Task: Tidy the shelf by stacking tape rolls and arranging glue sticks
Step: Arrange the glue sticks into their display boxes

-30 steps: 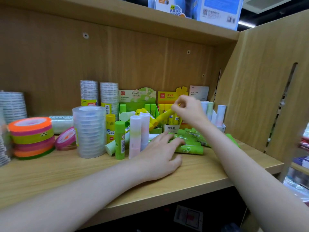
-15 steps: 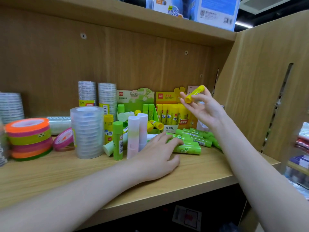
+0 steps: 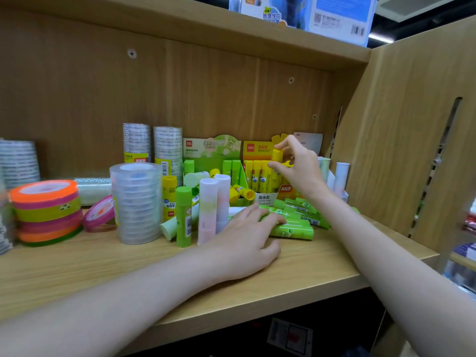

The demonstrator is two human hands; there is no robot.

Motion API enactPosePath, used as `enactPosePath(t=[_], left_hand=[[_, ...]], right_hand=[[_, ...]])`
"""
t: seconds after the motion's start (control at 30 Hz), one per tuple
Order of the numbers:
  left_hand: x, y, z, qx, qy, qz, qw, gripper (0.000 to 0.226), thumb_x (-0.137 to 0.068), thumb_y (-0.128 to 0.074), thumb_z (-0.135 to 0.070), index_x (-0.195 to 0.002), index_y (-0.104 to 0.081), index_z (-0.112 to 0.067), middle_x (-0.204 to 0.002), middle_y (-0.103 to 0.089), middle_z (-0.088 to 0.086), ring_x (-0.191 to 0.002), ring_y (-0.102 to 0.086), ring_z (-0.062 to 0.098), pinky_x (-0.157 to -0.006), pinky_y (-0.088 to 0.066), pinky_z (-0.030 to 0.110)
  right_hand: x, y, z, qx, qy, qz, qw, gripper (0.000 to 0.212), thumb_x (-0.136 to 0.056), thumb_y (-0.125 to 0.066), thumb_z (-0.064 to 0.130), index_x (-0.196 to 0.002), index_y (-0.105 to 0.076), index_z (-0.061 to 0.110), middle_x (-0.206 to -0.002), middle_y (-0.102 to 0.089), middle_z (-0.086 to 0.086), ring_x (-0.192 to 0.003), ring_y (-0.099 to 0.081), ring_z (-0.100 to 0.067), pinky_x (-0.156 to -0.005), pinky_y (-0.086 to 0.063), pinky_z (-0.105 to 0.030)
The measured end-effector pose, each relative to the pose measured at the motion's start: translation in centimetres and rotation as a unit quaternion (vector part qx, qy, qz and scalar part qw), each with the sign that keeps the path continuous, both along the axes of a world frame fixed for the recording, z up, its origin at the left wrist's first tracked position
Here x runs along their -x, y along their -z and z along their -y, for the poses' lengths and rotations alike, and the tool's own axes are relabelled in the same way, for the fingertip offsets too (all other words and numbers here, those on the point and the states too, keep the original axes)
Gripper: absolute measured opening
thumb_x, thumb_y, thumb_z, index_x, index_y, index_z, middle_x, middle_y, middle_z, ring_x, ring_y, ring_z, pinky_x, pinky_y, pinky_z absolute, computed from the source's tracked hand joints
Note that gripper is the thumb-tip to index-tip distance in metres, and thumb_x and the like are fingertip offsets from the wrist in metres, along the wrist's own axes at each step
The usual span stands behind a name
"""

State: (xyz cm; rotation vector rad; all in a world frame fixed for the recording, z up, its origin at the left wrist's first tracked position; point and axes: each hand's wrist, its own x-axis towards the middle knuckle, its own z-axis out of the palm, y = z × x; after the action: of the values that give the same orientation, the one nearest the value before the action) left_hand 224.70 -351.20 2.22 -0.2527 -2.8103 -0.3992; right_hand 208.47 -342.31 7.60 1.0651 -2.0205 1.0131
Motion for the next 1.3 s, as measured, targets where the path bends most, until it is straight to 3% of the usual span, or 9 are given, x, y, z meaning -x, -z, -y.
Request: enactPosePath(t=[0.2,0.3,0.4,0.5,0.57,0.7,0.9,1.07,1.3], left_hand=[[0.1,-0.1,0.1,0.002,-0.001,0.001,1.0,0.044,-0.097,-0.038,-0.031,-0.14,-0.029,-0.029,-0.151,-0.022,-0.002,-0.143,0.0,0.012,-0.115,-0.004,0.029],[0.1,-0.2,0.0,0.003,-0.001,0.003,1.0,0.044,-0.096,-0.039,-0.031,-0.14,-0.029,-0.029,-0.151,-0.022,-0.002,-0.143,-0.001,0.011,-0.114,-0.005,0.028],[0.0,-0.1,0.0,0.006,-0.001,0.002,1.0,0.044,-0.096,-0.039,-0.03,-0.14,-0.029,-0.029,-0.151,-0.023,-0.002,-0.143,-0.001,0.011,-0.114,-0.005,0.028],[-0.1,-0.2,0.0,0.005,-0.001,-0.002,1.0,0.044,-0.096,-0.039,-0.03,-0.139,-0.029,-0.029,-0.149,-0.025,-0.001,-0.143,-0.002,0.012,-0.113,-0.005,0.027],[-0.1,-0.3,-0.1,0.004,0.001,-0.007,1.0,0.044,-0.096,-0.039,-0.03,-0.139,-0.031,-0.027,-0.147,-0.028,0.001,-0.142,-0.005,0.012,-0.112,-0.006,0.025],[-0.2,-0.3,-0.2,0.01,0.001,-0.018,1.0,0.043,-0.096,-0.04,-0.028,-0.138,-0.032,-0.025,-0.144,-0.03,0.002,-0.138,-0.01,0.011,-0.107,-0.007,0.02],[-0.1,-0.4,-0.1,0.005,0.004,-0.009,1.0,0.043,-0.096,-0.039,-0.029,-0.139,-0.031,-0.026,-0.147,-0.029,0.0,-0.14,-0.007,0.01,-0.109,-0.007,0.021],[-0.2,-0.3,-0.1,0.003,0.002,-0.001,1.0,0.044,-0.097,-0.038,-0.03,-0.14,-0.029,-0.027,-0.149,-0.025,-0.001,-0.142,-0.003,0.011,-0.112,-0.006,0.025],[0.0,-0.1,0.0,0.005,0.0,-0.004,1.0,0.044,-0.096,-0.039,-0.03,-0.139,-0.03,-0.027,-0.149,-0.026,-0.001,-0.143,-0.003,0.012,-0.114,-0.006,0.027]], right_hand=[[0.8,0.4,0.1,-0.092,0.081,-0.028,0.992,0.023,-0.081,-0.068,0.03,-0.09,-0.065,0.009,-0.106,-0.058,-0.006,-0.106,-0.044,-0.024,-0.091,-0.036,-0.039],[0.7,0.1,-0.1,-0.154,0.151,-0.048,0.975,0.024,-0.089,-0.059,0.033,-0.093,-0.067,0.011,-0.115,-0.053,-0.006,-0.115,-0.039,-0.024,-0.091,-0.03,-0.038],[0.4,0.4,-0.3,-0.152,0.15,-0.089,0.973,0.027,-0.089,-0.058,0.035,-0.098,-0.07,0.012,-0.116,-0.05,-0.007,-0.112,-0.041,-0.023,-0.088,-0.03,-0.035],[-1.4,0.3,0.3,-0.105,-0.009,-0.056,0.993,0.026,-0.086,-0.063,0.033,-0.098,-0.07,0.012,-0.095,-0.059,-0.005,-0.09,-0.051,-0.017,-0.077,-0.039,-0.026],[-2.7,-0.1,1.5,-0.198,-0.058,0.003,0.978,0.027,-0.083,-0.067,0.037,-0.096,-0.07,0.013,-0.081,-0.063,-0.003,-0.076,-0.055,-0.013,-0.068,-0.04,-0.025],[-3.3,-0.6,3.3,-0.323,-0.026,0.01,0.946,0.024,-0.076,-0.074,0.027,-0.094,-0.069,0.012,-0.078,-0.059,0.001,-0.073,-0.052,-0.01,-0.06,-0.036,-0.02],[-2.7,-2.8,0.3,-0.175,0.027,0.018,0.984,0.009,-0.075,-0.066,0.008,-0.081,-0.065,0.014,-0.086,-0.061,-0.003,-0.08,-0.055,-0.015,-0.076,-0.046,-0.028],[-1.9,-2.1,-1.7,-0.397,0.08,0.037,0.914,0.038,-0.078,-0.068,0.015,-0.111,-0.05,0.016,-0.102,-0.054,-0.003,-0.091,-0.049,-0.02,-0.074,-0.042,-0.031],[-1.5,-0.8,-0.3,-0.392,0.134,-0.091,0.905,0.021,-0.082,-0.066,0.021,-0.099,-0.057,0.012,-0.102,-0.06,-0.007,-0.102,-0.053,-0.025,-0.075,-0.043,-0.034]])
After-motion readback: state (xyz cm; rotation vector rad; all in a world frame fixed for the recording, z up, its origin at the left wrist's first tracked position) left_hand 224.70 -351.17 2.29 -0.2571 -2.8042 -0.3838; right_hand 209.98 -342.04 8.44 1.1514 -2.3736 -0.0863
